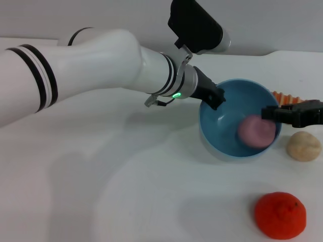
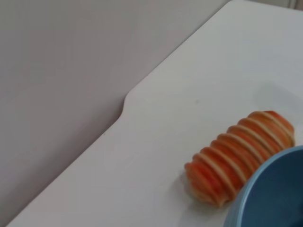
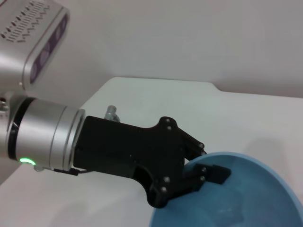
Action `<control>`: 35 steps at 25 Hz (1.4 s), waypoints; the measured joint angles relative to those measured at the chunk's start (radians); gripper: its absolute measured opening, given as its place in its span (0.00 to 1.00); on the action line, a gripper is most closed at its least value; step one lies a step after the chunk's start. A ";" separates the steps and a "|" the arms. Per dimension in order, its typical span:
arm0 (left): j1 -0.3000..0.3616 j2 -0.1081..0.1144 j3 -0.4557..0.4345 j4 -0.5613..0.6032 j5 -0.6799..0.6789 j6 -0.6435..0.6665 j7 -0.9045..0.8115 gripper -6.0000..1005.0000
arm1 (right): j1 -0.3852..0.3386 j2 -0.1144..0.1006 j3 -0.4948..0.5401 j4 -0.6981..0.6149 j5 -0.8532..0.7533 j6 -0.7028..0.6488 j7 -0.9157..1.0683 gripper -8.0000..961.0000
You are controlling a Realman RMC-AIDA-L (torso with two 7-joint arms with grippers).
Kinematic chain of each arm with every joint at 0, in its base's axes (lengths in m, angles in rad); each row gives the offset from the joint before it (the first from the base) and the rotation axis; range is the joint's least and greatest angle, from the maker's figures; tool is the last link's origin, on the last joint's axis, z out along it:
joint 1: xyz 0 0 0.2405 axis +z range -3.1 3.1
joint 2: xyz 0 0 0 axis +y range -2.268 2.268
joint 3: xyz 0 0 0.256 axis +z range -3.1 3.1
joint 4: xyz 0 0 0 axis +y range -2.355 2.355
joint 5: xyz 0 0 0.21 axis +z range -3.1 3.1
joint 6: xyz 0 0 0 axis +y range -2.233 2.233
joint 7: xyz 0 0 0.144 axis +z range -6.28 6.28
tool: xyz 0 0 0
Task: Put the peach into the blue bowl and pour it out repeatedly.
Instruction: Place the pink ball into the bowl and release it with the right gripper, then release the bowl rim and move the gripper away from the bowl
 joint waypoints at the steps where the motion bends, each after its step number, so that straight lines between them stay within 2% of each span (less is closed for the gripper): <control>1: -0.001 0.000 -0.003 0.000 0.016 0.000 -0.012 0.00 | -0.001 0.000 0.000 0.000 0.000 0.004 -0.006 0.15; 7: -0.001 0.000 -0.013 -0.001 0.031 0.005 -0.024 0.00 | -0.001 0.000 0.005 0.001 0.002 0.034 -0.020 0.18; 12: 0.010 0.000 -0.009 -0.002 0.026 0.043 -0.045 0.00 | -0.025 0.001 0.025 0.000 0.069 0.063 -0.021 0.36; 17: 0.021 -0.001 0.029 0.005 0.024 0.077 -0.083 0.00 | -0.062 0.000 0.027 -0.007 0.148 0.068 -0.054 0.36; 22: 0.026 0.000 0.047 0.006 0.023 0.080 -0.095 0.00 | -0.065 0.000 0.028 -0.002 0.156 0.068 -0.060 0.36; 33: 0.048 0.002 0.043 0.018 0.022 0.097 -0.097 0.00 | -0.079 0.001 0.028 0.010 0.179 0.071 -0.074 0.36; 35: 0.056 0.004 0.040 0.034 0.022 0.106 -0.106 0.05 | -0.080 0.001 0.028 0.021 0.180 0.075 -0.075 0.36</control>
